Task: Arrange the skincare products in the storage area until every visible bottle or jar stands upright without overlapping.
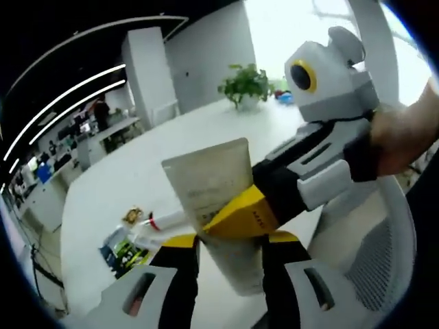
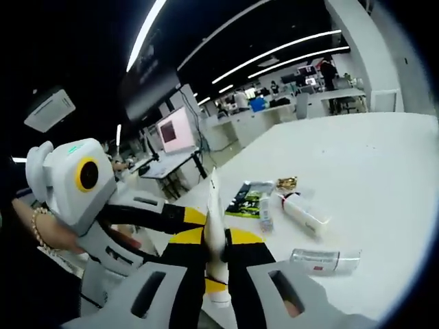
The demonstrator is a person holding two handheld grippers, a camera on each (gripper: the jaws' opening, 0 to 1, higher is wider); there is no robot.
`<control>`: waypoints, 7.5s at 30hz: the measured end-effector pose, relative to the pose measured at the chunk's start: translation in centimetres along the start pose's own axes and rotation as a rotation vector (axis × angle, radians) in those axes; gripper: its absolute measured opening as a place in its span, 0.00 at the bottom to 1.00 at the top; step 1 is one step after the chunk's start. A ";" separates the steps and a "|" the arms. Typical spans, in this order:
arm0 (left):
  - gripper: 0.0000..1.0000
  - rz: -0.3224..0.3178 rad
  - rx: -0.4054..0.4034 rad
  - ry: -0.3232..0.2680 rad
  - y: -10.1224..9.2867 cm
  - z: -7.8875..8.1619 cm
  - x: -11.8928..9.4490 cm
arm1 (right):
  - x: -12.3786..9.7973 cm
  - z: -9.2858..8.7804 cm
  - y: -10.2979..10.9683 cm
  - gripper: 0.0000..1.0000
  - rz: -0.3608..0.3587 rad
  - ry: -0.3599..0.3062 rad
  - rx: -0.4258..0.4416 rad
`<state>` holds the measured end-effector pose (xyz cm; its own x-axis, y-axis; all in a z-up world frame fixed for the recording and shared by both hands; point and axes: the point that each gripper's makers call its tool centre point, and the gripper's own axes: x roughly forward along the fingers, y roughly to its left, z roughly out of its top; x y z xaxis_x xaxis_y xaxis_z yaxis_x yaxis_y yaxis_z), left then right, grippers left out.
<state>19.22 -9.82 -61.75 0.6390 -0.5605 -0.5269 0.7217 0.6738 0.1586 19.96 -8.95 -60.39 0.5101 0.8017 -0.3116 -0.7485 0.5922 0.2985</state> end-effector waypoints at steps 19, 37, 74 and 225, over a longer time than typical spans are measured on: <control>0.46 -0.357 0.265 0.070 -0.9 0.6 -0.9 | -1.4 -3.1 -0.5 0.10 0.242 0.072 -0.301; 0.13 -0.561 0.514 0.116 -4.1 3.2 -0.4 | -1.9 -4.0 0.8 0.11 0.372 0.049 -0.378; 0.10 -0.671 0.557 0.092 -1.7 5.5 4.9 | 0.2 -6.9 -7.5 0.17 0.295 0.213 -0.459; 0.81 -0.214 -0.234 0.021 9.5 0.3 0.3 | -1.3 -1.8 -10.4 0.96 -0.063 0.118 -0.217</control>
<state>26.34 -3.73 -60.19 0.4722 -0.6928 -0.5451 0.7565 0.6359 -0.1529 26.29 -16.24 -64.74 0.5149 0.7414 -0.4304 -0.7967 0.5991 0.0788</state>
